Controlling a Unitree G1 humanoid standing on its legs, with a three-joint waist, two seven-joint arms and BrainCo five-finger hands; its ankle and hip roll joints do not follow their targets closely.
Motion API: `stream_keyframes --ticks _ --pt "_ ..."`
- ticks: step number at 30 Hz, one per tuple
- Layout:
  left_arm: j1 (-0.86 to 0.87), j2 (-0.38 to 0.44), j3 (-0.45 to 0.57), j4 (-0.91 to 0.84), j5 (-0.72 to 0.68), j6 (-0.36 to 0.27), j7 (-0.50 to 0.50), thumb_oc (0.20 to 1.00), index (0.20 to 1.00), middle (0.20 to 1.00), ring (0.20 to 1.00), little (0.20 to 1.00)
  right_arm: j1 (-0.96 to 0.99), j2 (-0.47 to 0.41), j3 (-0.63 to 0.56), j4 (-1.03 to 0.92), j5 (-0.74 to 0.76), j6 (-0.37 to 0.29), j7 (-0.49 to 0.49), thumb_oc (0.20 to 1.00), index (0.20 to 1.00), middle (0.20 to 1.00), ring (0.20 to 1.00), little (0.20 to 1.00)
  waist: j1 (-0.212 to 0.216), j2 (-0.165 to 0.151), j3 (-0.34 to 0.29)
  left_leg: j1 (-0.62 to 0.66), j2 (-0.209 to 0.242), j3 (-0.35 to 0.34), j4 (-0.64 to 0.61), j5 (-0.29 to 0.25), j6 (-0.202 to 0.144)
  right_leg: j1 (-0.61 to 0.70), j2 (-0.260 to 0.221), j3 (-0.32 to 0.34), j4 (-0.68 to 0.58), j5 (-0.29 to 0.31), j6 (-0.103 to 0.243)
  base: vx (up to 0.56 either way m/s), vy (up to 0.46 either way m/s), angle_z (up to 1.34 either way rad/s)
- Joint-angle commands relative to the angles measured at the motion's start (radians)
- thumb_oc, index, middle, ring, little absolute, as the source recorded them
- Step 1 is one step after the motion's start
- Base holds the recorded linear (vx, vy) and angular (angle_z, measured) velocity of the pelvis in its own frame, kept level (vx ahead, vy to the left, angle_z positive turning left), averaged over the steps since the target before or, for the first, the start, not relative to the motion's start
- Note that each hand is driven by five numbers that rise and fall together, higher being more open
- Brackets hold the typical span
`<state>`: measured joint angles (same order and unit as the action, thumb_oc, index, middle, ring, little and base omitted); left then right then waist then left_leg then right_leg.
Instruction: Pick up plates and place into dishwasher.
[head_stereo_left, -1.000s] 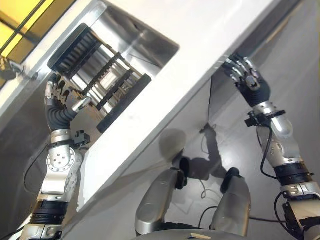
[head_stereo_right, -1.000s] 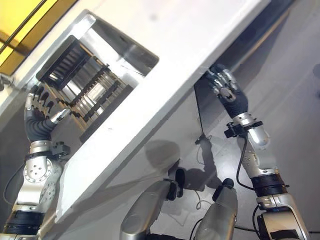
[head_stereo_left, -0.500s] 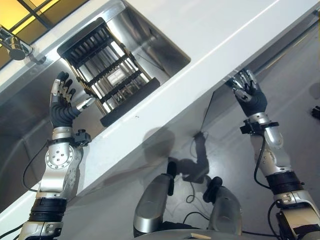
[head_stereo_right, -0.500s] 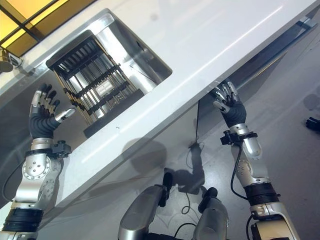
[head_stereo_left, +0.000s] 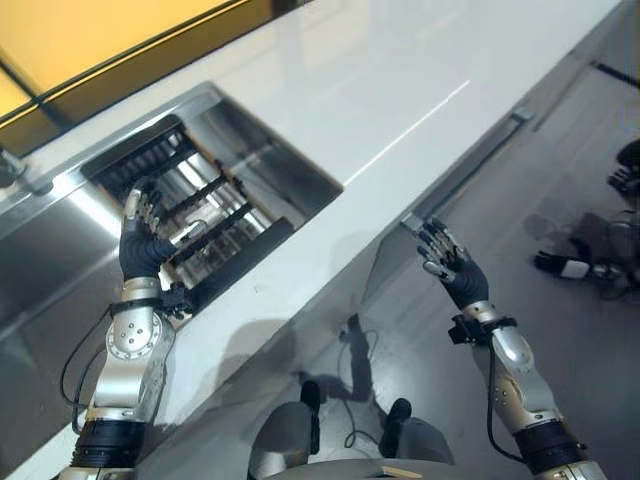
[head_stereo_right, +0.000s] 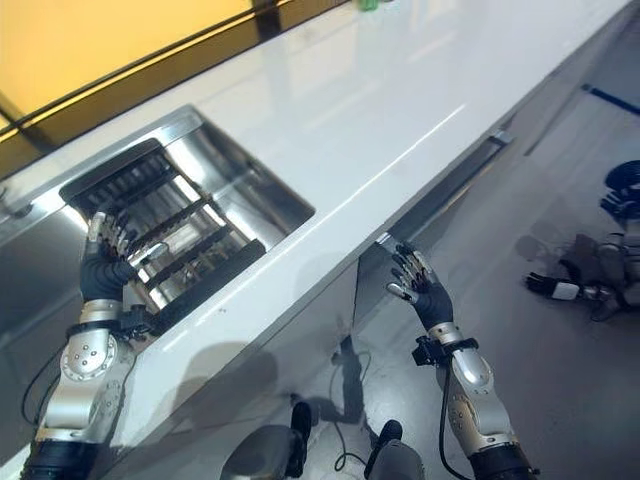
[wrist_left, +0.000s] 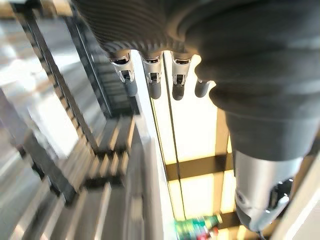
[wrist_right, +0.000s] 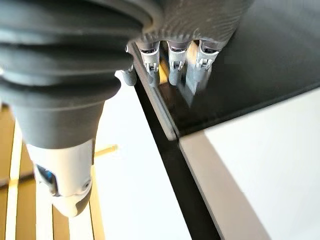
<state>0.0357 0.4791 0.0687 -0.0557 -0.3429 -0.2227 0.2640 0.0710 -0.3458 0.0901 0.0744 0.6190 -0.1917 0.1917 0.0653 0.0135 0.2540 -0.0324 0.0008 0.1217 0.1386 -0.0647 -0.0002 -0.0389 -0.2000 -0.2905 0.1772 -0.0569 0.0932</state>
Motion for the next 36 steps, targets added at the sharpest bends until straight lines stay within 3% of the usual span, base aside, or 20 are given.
stream_keyframes --ticks 1,6,9,13,16,19,23,29,32,34,36 --pt "0.028 0.006 0.056 -0.055 0.026 -0.049 -0.011 1.0 1.0 1.0 1.0 1.0 0.031 -0.007 -0.032 -0.114 0.021 -0.036 0.002 1.0 1.0 1.0 1.0 1.0 -0.034 -0.023 -0.067 0.012 -0.036 0.033 -0.003 -0.035 0.026 0.034 -0.037 0.061 -0.048 0.073 0.015 0.06 0.059 -0.35" --pt "0.021 0.001 0.064 -0.057 0.011 -0.033 -0.014 1.0 1.0 1.0 1.0 1.0 0.0 -0.016 -0.078 -0.157 0.023 -0.08 -0.032 1.0 1.0 1.0 1.0 1.0 -0.037 -0.034 -0.095 0.029 -0.049 0.036 0.004 -0.061 0.038 0.03 -0.053 0.076 -0.019 0.093 0.024 0.05 0.077 -0.24" --pt "0.016 -0.005 0.066 -0.051 0.006 -0.029 -0.021 1.0 1.0 1.0 1.0 1.0 -0.017 -0.02 -0.087 -0.216 0.01 -0.101 -0.049 1.0 1.0 1.0 1.0 1.0 -0.038 -0.033 -0.105 0.034 -0.062 0.005 0.004 -0.066 0.057 0.012 -0.018 0.103 0.064 0.061 0.009 0.07 0.083 0.02" --pt "-0.002 -0.011 0.046 -0.04 -0.03 -0.025 -0.05 1.0 1.0 1.0 1.0 1.0 -0.033 -0.053 -0.083 -0.293 -0.016 -0.134 -0.064 1.0 1.0 1.0 1.0 1.0 -0.053 -0.043 -0.121 0.033 -0.091 -0.091 0.011 -0.056 0.065 0.022 0.089 0.208 0.038 0.011 -0.017 0.1 -0.02 0.48" --pt "-0.039 -0.033 0.001 -0.039 -0.029 -0.011 -0.059 1.0 1.0 1.0 1.0 1.0 -0.068 -0.083 -0.077 -0.327 -0.027 -0.151 -0.05 1.0 1.0 1.0 1.0 1.0 -0.059 -0.056 -0.145 0.033 -0.105 -0.17 0.001 -0.049 0.05 0.048 0.106 0.312 -0.089 0.038 -0.013 0.08 -0.122 1.05" --pt "-0.075 -0.05 -0.046 -0.035 -0.033 0.008 -0.065 1.0 1.0 1.0 1.0 1.0 -0.119 -0.103 -0.057 -0.354 -0.03 -0.132 -0.067 1.0 1.0 1.0 1.0 1.0 -0.06 -0.062 -0.164 0.025 -0.103 -0.223 -0.005 -0.047 0.04 0.042 0.12 0.403 -0.13 0.071 -0.002 0.06 -0.183 1.15" --pt "-0.066 -0.063 -0.073 -0.068 -0.036 0.035 -0.035 1.0 1.0 1.0 1.0 1.0 -0.198 -0.115 -0.009 -0.35 -0.041 -0.086 -0.111 1.0 1.0 1.0 1.0 1.0 -0.011 -0.072 -0.178 0.019 -0.082 -0.269 -0.018 -0.029 0.019 0.061 0.13 0.352 -0.138 0.057 -0.015 0.0 -0.172 1.09" --pt "-0.015 -0.067 -0.046 -0.134 -0.086 0.062 -0.044 1.0 1.0 1.0 1.0 1.0 -0.256 -0.094 0.092 -0.344 -0.156 -0.082 -0.219 1.0 1.0 1.0 1.0 1.0 0.083 -0.074 -0.19 -0.017 -0.036 -0.333 -0.04 0.029 -0.027 0.092 0.14 0.239 -0.192 0.055 -0.043 -0.03 -0.189 0.52" --pt "-0.017 -0.066 -0.041 -0.141 -0.103 0.069 -0.053 1.0 1.0 1.0 1.0 1.0 -0.285 -0.093 0.141 -0.321 -0.187 -0.063 -0.268 1.0 1.0 1.0 1.0 1.0 0.109 -0.071 -0.183 -0.048 -0.033 -0.36 -0.012 0.039 -0.04 0.093 0.143 0.208 -0.191 0.048 -0.057 -0.06 -0.118 0.6" --pt "-0.022 -0.07 -0.039 -0.144 -0.113 0.076 -0.061 1.0 1.0 1.0 1.0 1.0 -0.292 -0.09 0.166 -0.303 -0.205 -0.065 -0.295 1.0 1.0 1.0 1.0 1.0 0.114 -0.067 -0.18 -0.064 -0.029 -0.349 0.012 0.05 -0.046 0.093 0.142 0.185 -0.189 0.046 -0.061 -0.07 -0.045 0.62" --pt "-0.048 -0.075 -0.053 -0.133 -0.112 0.087 -0.08 1.0 1.0 1.0 1.0 1.0 -0.272 -0.091 0.164 -0.298 -0.204 -0.057 -0.317 1.0 1.0 1.0 1.0 1.0 0.089 -0.062 -0.181 -0.092 0.0 -0.232 0.046 0.068 -0.062 0.1 0.135 0.134 -0.198 0.046 -0.064 -0.09 0.021 0.81"
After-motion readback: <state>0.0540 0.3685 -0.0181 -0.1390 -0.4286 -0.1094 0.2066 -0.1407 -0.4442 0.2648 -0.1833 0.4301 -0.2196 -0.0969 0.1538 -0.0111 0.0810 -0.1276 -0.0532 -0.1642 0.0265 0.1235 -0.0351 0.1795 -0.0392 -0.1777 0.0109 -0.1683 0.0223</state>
